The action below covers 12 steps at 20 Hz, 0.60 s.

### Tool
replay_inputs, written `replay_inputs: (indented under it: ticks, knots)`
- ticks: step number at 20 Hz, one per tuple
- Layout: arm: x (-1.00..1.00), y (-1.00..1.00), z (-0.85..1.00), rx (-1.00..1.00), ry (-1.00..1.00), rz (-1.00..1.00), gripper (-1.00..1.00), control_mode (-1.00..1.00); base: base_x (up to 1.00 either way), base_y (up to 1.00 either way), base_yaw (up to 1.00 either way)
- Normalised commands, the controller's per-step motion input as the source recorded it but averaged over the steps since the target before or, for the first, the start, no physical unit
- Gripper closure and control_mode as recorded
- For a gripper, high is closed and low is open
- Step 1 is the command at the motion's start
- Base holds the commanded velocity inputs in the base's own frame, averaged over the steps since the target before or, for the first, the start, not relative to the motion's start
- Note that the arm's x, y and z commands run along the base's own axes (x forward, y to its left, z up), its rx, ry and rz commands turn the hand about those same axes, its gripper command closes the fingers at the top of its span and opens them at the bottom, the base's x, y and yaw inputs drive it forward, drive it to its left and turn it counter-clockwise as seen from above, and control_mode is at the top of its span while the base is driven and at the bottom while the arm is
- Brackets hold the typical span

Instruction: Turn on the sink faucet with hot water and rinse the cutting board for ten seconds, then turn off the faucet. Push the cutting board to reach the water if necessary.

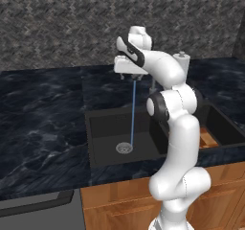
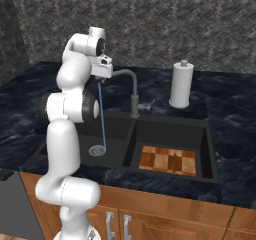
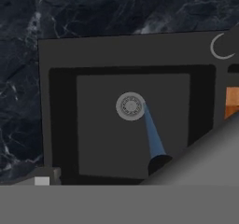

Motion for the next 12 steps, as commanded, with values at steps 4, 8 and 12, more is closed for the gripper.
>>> replay_inputs:
  ticks: [4,8,12]
  knots:
    - [0.0,0.0,0.27,0.0,0.0,0.0,-1.0,-1.0,0.0,0.0,0.0]
    - [0.0,0.0,0.32,0.0,0.0,0.0,-1.0,-1.0,0.0,0.0,0.0]
    - [0.0,0.0,0.18,-0.02,0.0,0.0,-1.0,-1.0,0.0,0.0,0.0]
